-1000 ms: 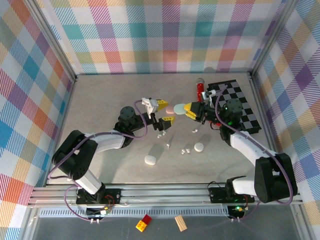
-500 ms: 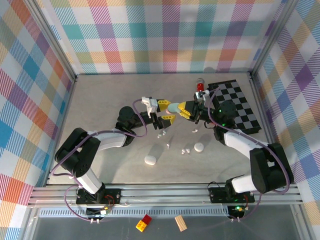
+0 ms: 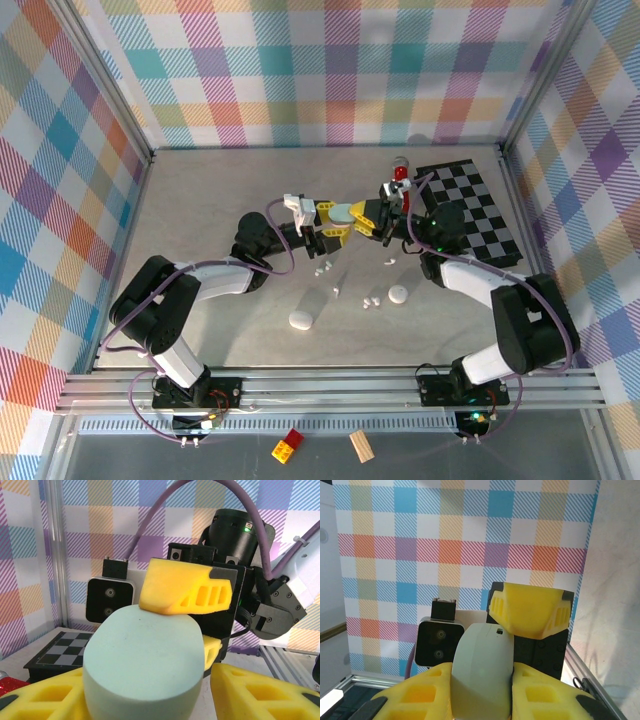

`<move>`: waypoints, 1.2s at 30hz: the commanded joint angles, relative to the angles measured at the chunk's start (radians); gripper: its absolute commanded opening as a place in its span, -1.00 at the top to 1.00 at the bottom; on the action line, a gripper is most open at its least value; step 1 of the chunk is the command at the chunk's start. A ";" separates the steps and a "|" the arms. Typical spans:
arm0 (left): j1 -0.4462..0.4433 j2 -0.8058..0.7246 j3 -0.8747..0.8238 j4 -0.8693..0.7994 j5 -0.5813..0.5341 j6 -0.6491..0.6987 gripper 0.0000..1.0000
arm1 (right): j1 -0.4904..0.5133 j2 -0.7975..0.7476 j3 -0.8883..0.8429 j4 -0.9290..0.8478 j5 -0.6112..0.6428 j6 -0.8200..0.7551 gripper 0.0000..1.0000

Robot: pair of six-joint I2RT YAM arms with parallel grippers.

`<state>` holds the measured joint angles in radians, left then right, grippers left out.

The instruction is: Insert the wireless bluetooth earbuds into the charging case

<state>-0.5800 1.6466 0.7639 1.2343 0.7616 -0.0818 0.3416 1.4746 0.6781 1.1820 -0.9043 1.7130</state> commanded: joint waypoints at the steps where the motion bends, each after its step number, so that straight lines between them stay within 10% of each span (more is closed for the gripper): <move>1: 0.001 -0.022 0.021 0.055 0.026 0.024 -0.05 | 0.008 0.024 0.032 0.145 0.028 0.059 0.78; 12: 0.002 -0.031 0.034 0.044 0.037 0.025 0.28 | 0.011 0.025 0.027 0.125 0.022 0.045 0.77; 26: 0.003 -0.042 0.034 0.041 0.017 0.025 -0.07 | 0.012 0.023 0.025 0.096 0.003 0.028 0.77; 36: 0.008 -0.028 0.046 0.056 0.019 0.020 0.09 | 0.014 0.006 0.017 0.072 0.003 0.015 0.77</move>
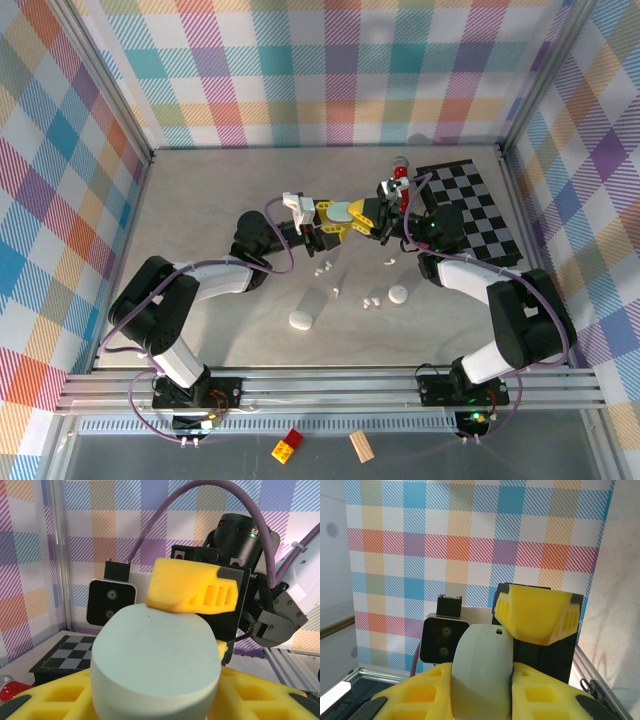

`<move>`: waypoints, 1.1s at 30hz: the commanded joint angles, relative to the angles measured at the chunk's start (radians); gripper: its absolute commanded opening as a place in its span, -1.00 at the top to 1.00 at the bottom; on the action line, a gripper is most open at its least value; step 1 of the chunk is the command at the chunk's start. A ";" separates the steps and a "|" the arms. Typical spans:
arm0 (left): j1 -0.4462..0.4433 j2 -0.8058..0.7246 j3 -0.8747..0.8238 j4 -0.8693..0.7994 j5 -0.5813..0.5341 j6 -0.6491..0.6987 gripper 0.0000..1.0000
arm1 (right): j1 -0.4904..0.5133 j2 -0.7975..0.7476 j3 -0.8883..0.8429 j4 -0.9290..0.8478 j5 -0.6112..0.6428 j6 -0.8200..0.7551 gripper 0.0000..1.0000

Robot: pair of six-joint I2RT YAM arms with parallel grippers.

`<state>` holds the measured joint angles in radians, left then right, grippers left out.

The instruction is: Insert the wireless bluetooth earbuds into the charging case

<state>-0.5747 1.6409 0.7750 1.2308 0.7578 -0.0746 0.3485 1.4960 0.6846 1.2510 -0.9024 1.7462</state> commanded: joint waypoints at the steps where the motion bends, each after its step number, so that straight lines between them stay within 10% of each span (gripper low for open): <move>1: 0.003 -0.024 0.034 0.060 0.023 0.013 0.11 | 0.009 -0.016 0.010 0.000 0.001 -0.021 0.77; 20: 0.002 -0.025 0.032 0.062 0.040 0.001 0.28 | 0.010 -0.020 0.015 -0.002 0.002 -0.024 0.74; 24: 0.003 -0.029 0.033 0.045 0.045 0.002 0.41 | 0.010 -0.040 0.016 -0.052 0.000 -0.063 0.27; 28: 0.004 -0.041 0.028 0.023 0.053 0.008 0.41 | 0.010 -0.095 0.041 -0.255 -0.020 -0.213 -0.12; 33: 0.009 -0.071 0.024 -0.060 0.085 0.019 0.41 | 0.013 -0.246 0.158 -0.950 0.017 -0.728 -0.36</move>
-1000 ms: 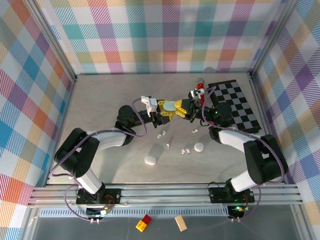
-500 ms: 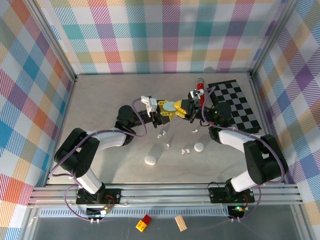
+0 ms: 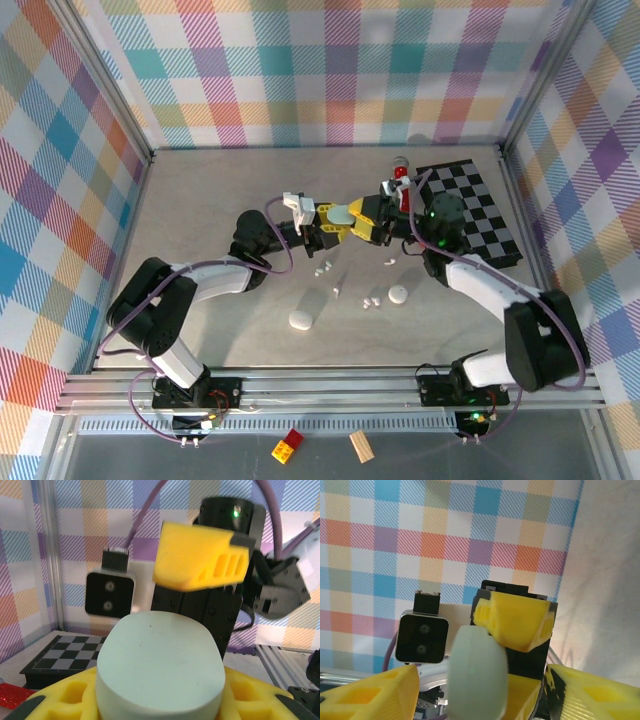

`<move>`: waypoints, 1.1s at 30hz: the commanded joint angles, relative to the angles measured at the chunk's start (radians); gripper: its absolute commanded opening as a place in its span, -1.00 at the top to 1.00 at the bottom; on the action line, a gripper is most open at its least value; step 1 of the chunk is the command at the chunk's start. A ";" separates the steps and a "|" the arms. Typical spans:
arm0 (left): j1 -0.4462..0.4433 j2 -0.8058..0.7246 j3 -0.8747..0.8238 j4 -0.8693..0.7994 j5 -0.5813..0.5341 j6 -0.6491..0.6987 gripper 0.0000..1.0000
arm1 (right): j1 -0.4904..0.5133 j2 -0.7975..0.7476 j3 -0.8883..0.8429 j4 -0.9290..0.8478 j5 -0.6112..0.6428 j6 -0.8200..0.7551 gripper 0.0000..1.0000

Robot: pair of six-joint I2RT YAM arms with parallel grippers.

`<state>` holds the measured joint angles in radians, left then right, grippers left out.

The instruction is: Insert the wireless bluetooth earbuds into the charging case

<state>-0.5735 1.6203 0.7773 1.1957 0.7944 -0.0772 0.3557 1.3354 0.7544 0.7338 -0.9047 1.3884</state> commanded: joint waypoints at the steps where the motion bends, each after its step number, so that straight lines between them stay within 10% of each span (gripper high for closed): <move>1: 0.008 -0.057 0.022 -0.048 0.057 0.021 0.41 | 0.008 -0.115 0.131 -0.602 0.062 -0.511 -0.41; 12: 0.008 -0.118 -0.004 -0.145 0.086 -0.019 0.41 | 0.153 -0.163 0.422 -1.269 0.357 -1.430 -0.77; 33: 0.006 -0.161 0.000 -0.205 0.166 -0.013 0.42 | 0.167 -0.092 0.491 -1.128 0.594 -1.526 -0.70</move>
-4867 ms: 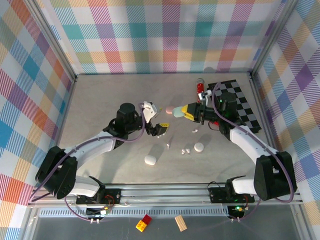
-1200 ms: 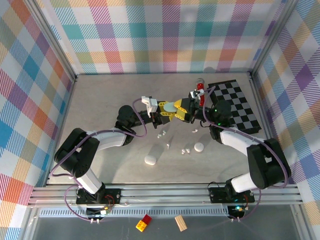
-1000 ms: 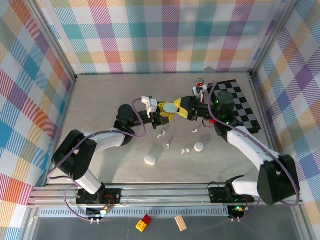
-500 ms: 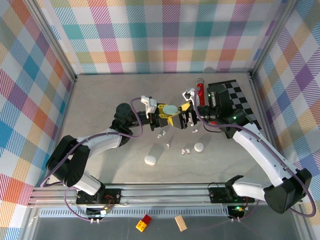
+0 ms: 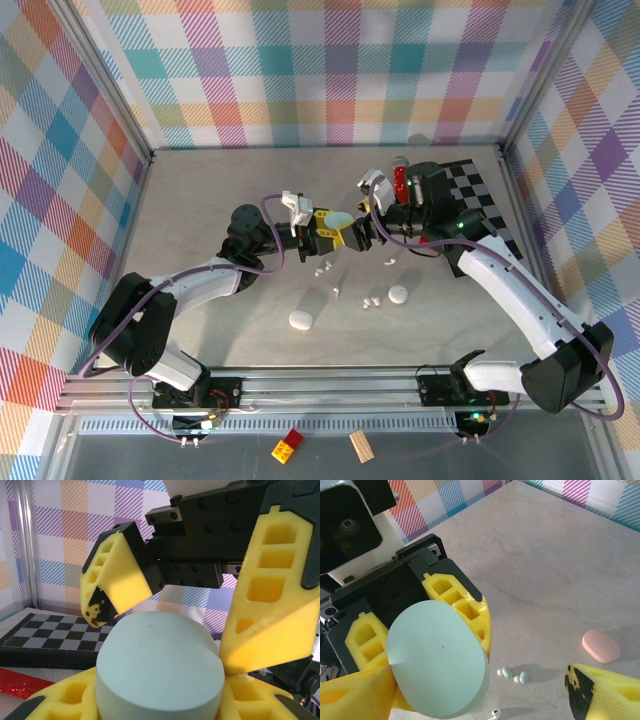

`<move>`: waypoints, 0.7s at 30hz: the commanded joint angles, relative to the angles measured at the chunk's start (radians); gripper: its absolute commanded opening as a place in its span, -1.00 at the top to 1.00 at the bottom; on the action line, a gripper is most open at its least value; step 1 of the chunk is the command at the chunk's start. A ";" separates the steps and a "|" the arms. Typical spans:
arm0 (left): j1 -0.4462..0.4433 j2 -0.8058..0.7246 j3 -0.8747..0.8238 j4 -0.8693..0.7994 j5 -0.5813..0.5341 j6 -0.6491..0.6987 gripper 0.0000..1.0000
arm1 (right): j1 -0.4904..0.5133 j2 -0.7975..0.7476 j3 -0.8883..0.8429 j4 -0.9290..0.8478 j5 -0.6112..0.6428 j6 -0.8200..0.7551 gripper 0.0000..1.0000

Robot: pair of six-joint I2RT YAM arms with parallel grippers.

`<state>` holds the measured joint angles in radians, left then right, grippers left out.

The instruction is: Insert the wireless bluetooth earbuds into the charging case

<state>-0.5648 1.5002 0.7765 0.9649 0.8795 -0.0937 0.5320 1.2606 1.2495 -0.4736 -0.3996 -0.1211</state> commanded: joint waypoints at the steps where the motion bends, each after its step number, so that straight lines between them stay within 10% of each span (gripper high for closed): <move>1: -0.003 -0.041 0.002 0.023 0.086 0.003 0.42 | -0.009 -0.024 -0.012 0.096 0.093 -0.017 -0.70; 21: 0.000 -0.056 0.006 0.002 0.088 0.001 0.42 | -0.009 -0.045 -0.019 0.123 0.031 -0.039 -0.75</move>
<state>-0.5632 1.4700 0.7765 0.9417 0.9524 -0.0933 0.5293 1.2285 1.2373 -0.3664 -0.3141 -0.1379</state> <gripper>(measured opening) 0.354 0.869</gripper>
